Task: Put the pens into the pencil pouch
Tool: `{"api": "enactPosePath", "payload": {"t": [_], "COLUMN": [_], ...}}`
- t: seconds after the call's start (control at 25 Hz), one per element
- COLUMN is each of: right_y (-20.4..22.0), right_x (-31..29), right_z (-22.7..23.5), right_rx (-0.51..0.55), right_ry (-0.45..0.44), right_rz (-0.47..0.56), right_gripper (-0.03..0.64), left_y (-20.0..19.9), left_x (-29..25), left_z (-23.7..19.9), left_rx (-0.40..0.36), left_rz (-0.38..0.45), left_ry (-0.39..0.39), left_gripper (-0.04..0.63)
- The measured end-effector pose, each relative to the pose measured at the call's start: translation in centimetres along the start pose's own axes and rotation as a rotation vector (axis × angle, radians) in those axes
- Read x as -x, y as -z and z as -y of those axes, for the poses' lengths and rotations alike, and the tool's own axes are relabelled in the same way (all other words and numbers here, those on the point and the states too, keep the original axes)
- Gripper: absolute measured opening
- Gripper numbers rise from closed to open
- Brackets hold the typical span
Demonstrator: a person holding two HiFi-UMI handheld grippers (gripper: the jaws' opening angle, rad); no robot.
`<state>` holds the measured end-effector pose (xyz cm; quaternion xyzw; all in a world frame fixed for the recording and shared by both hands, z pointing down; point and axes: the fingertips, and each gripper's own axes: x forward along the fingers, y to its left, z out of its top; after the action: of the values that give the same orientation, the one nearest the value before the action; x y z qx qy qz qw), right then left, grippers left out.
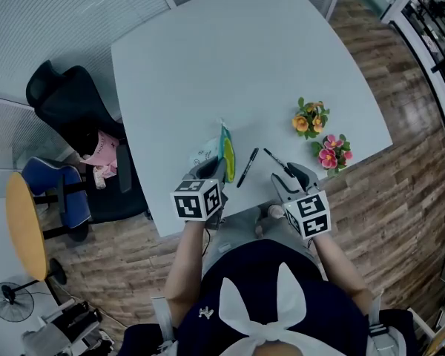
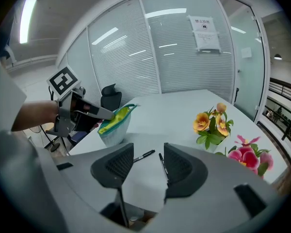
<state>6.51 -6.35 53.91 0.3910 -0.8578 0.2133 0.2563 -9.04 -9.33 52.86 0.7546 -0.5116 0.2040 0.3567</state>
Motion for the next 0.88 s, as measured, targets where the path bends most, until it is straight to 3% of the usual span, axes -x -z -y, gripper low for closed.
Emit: {"api": "enactPosePath", "payload": {"t": [0.24, 0.48, 0.88], "right_y": [0.9, 2.1, 5.8], "right_x": [0.9, 0.7, -0.9], "right_z": [0.4, 0.9, 2.3], "right_rx": [0.009, 0.008, 0.024], "right_ry": [0.003, -0.001, 0.014], "right_rz": [-0.008, -0.024, -0.104], "right_gripper": [0.187, 0.183, 0.178], "left_y": [-0.6, -0.4, 0.7], "left_x": [1.7, 2.5, 3.2], "left_z": [1.2, 1.4, 0.3], "left_rx": [0.021, 0.104, 0.161], "left_rz": [0.046, 0.08, 0.093], "left_ry": [0.047, 0.089, 0.053], "left_gripper": [0.046, 0.046, 0.046]}}
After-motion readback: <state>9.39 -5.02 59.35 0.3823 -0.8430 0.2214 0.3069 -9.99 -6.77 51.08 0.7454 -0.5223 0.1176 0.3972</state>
